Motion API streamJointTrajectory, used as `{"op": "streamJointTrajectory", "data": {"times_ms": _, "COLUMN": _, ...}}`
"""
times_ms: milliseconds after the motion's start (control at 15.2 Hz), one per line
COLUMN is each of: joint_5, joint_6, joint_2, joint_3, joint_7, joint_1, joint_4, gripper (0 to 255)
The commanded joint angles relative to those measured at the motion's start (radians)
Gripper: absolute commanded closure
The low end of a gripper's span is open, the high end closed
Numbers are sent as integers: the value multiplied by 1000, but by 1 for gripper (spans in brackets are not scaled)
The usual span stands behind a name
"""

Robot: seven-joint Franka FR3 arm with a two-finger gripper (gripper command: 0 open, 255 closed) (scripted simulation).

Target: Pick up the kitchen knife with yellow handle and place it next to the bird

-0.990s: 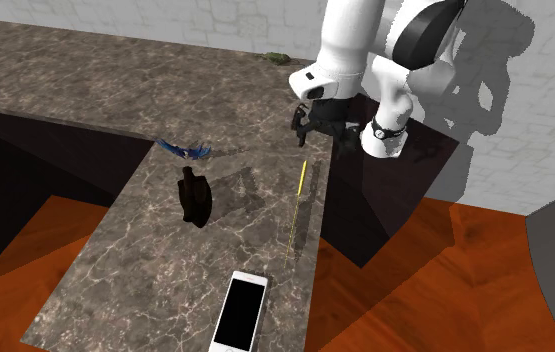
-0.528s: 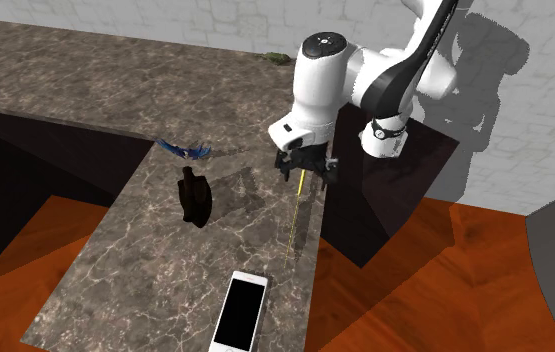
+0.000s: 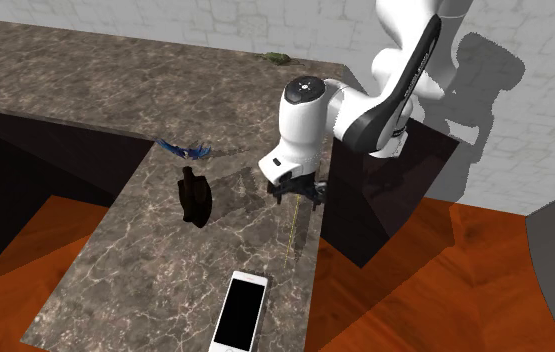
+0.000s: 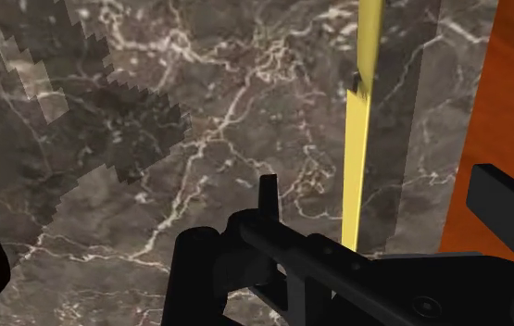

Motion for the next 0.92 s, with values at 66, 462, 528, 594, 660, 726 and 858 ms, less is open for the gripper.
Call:
{"op": "streamJointTrajectory", "data": {"times_ms": 66, "joint_5": 11, "joint_6": 38, "joint_2": 27, "joint_3": 2, "joint_7": -9, "joint_1": 1, "joint_4": -12, "gripper": 0}}
{"op": "streamJointTrajectory", "data": {"times_ms": 462, "joint_5": 18, "joint_6": 58, "joint_2": 42, "joint_3": 4, "joint_7": -13, "joint_1": 2, "joint_4": -17, "gripper": 0}}
{"op": "streamJointTrajectory", "data": {"times_ms": 528, "joint_5": 18, "joint_6": 58, "joint_2": 42, "joint_3": 4, "joint_7": -13, "joint_1": 2, "joint_4": -17, "gripper": 0}}
{"op": "streamJointTrajectory", "data": {"times_ms": 594, "joint_5": 18, "joint_6": 58, "joint_2": 42, "joint_3": 4, "joint_7": -13, "joint_1": 2, "joint_4": -17, "gripper": 0}}
{"op": "streamJointTrajectory", "data": {"times_ms": 660, "joint_5": 18, "joint_6": 58, "joint_2": 41, "joint_3": 4, "joint_7": -13, "joint_1": 2, "joint_4": -17, "gripper": 0}}
{"op": "streamJointTrajectory", "data": {"times_ms": 726, "joint_5": 18, "joint_6": 58, "joint_2": 41, "joint_3": 4, "joint_7": -13, "joint_1": 2, "joint_4": -17, "gripper": 255}}
{"op": "streamJointTrajectory", "data": {"times_ms": 858, "joint_5": 18, "joint_6": 58, "joint_2": 41, "joint_3": 4, "joint_7": -13, "joint_1": 2, "joint_4": -17, "gripper": 255}}
